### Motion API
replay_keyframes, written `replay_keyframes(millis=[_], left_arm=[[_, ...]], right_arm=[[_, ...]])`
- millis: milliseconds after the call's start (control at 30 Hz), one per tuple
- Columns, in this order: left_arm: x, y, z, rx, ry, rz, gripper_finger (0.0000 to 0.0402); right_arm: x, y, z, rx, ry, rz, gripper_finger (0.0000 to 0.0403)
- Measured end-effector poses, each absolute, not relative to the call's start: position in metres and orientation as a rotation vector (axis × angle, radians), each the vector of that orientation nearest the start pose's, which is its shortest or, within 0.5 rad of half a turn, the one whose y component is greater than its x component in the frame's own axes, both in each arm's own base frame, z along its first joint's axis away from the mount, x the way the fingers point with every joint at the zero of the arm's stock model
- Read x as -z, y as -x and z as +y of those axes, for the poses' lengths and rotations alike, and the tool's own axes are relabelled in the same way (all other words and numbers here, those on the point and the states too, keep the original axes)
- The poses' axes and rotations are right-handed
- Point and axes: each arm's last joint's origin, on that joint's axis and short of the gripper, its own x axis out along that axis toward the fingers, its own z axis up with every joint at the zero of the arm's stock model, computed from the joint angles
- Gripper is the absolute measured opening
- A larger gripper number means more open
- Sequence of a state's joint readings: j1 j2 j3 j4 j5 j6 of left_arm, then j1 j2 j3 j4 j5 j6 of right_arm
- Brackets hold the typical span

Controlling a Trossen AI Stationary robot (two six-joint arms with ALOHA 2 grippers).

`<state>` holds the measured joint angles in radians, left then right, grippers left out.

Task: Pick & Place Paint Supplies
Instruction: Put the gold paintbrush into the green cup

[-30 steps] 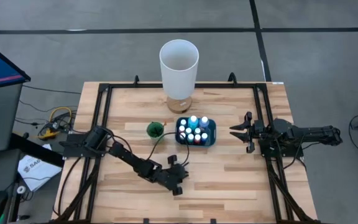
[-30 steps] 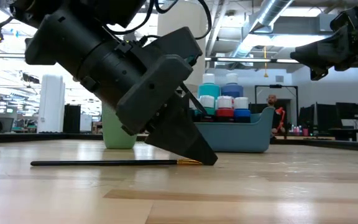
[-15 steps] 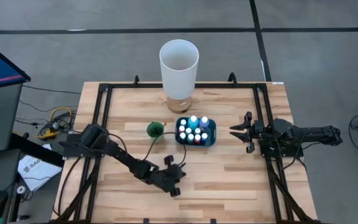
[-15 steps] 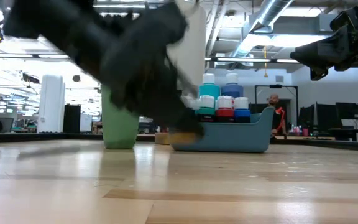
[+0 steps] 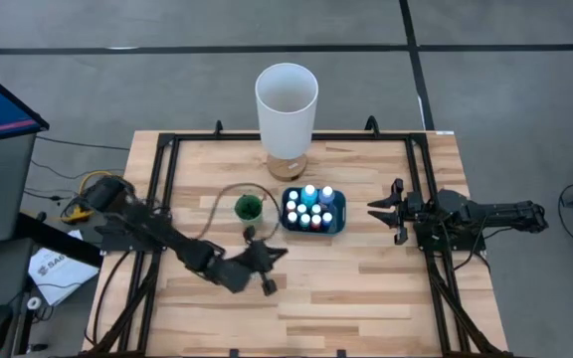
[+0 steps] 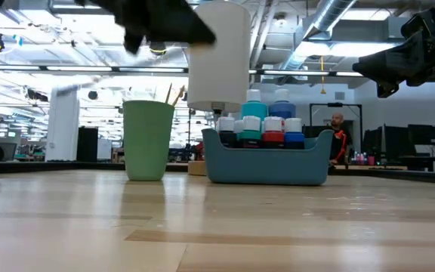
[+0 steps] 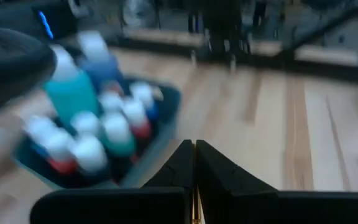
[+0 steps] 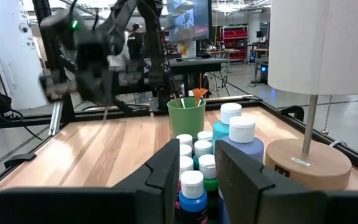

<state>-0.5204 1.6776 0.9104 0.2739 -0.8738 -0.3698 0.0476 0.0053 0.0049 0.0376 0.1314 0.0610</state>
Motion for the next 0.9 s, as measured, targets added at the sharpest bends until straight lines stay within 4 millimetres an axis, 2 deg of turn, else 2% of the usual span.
replay_keyframes(millis=[267,433,633,900], left_arm=[[-0.267,-0.256,-0.113,-0.46,-0.027,0.076,0.0],[-0.29,-0.225,-0.083,-0.431,-0.054,-0.133,0.0],[-0.28,-0.205,-0.05,-0.382,-0.084,-0.356,0.0],[-0.257,-0.209,-0.025,-0.342,-0.133,-0.403,0.0]], right_arm=[[-0.168,-0.098,0.001,0.082,-0.064,-0.039,0.0098],[-0.168,-0.097,0.001,0.083,-0.064,-0.039,0.0098],[-0.168,-0.097,0.001,0.082,-0.064,-0.04,0.0098],[-0.168,-0.097,0.001,0.083,-0.065,-0.04,0.0098]])
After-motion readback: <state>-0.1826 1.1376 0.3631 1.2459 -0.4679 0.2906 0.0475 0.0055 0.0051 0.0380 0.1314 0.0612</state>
